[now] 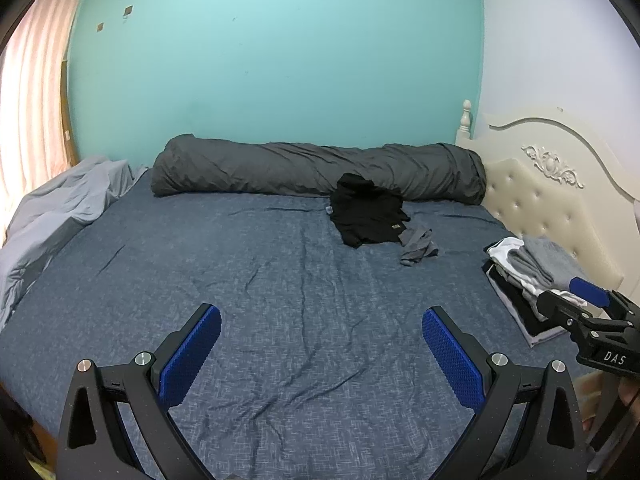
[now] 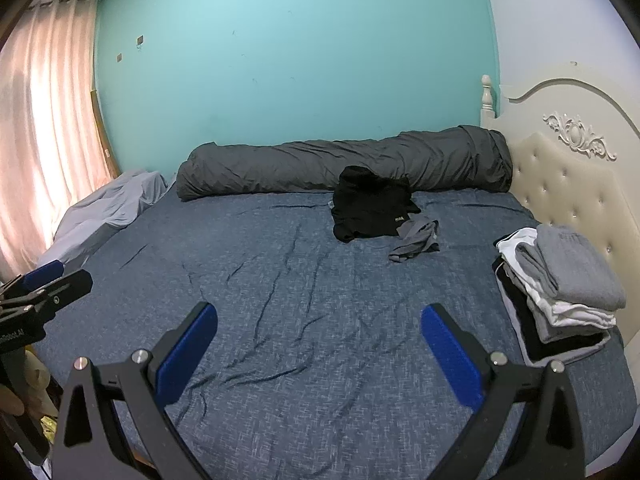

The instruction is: Fold clothes

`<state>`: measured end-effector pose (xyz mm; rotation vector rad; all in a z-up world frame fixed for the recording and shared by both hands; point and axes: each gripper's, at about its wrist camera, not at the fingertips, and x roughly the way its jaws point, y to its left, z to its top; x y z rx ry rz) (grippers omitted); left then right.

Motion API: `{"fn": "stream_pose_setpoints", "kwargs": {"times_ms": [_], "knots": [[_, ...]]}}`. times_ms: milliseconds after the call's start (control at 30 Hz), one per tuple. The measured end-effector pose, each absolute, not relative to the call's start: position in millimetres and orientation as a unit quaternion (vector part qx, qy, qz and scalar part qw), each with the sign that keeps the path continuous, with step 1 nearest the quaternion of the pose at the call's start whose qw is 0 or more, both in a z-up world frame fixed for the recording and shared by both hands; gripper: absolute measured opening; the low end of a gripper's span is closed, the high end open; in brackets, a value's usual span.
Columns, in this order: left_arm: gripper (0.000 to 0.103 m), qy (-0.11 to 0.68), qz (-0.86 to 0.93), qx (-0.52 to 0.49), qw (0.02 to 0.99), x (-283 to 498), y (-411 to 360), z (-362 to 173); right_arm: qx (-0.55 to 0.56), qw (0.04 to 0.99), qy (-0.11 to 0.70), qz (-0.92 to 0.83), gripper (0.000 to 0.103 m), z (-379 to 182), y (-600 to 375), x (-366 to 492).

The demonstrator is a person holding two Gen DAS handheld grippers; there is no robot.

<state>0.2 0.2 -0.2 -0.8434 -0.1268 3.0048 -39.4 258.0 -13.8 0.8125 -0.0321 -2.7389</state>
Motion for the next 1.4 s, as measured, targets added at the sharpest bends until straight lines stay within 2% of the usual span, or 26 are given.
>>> {"fn": "stream_pose_setpoints", "kwargs": {"times_ms": [1400], "knots": [[0.103, -0.038, 0.962, -0.270, 0.009, -1.7, 1.3, -2.4, 0.275, 0.143, -0.010, -0.951, 0.102, -9.3, 258.8, -37.9]]}}
